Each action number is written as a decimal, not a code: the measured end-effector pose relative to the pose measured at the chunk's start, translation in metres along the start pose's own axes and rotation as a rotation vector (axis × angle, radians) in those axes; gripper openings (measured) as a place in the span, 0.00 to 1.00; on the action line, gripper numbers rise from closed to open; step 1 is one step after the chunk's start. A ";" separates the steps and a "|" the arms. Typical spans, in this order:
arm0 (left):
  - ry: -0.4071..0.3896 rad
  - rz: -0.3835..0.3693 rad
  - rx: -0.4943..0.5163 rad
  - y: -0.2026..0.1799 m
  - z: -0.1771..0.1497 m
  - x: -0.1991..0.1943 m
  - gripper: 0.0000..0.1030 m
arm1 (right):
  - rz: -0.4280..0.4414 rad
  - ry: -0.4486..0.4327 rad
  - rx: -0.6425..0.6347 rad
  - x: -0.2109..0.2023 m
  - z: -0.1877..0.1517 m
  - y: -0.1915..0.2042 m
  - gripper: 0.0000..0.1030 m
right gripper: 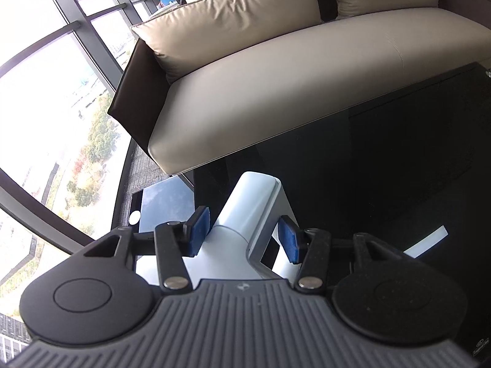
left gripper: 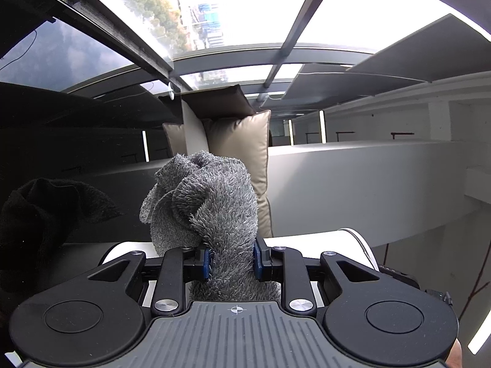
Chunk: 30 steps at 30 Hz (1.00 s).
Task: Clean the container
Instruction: 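Lower the white kettle upright toward the table with the right tool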
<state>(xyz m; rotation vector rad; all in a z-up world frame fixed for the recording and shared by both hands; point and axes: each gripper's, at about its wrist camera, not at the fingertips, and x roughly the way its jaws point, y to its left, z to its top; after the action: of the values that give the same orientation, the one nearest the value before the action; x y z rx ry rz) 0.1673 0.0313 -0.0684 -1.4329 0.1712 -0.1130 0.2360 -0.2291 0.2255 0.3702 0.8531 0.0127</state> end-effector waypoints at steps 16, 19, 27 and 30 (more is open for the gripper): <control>-0.020 -0.070 0.078 -0.027 -0.004 -0.004 0.21 | 0.019 0.002 -0.142 0.012 0.004 0.016 0.50; -0.017 -0.054 0.077 -0.024 -0.005 -0.003 0.23 | 0.024 0.006 -0.173 0.013 0.005 0.019 0.50; -0.022 0.039 0.051 -0.003 -0.006 0.000 0.23 | 0.030 0.000 -0.230 0.010 0.004 0.024 0.49; -0.028 0.088 0.054 0.003 -0.006 -0.002 0.23 | 0.043 0.002 -0.259 0.010 0.004 0.026 0.49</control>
<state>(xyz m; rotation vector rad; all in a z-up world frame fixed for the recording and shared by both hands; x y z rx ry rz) 0.1645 0.0262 -0.0722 -1.3703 0.2062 -0.0252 0.2495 -0.2042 0.2292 0.1449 0.8333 0.1616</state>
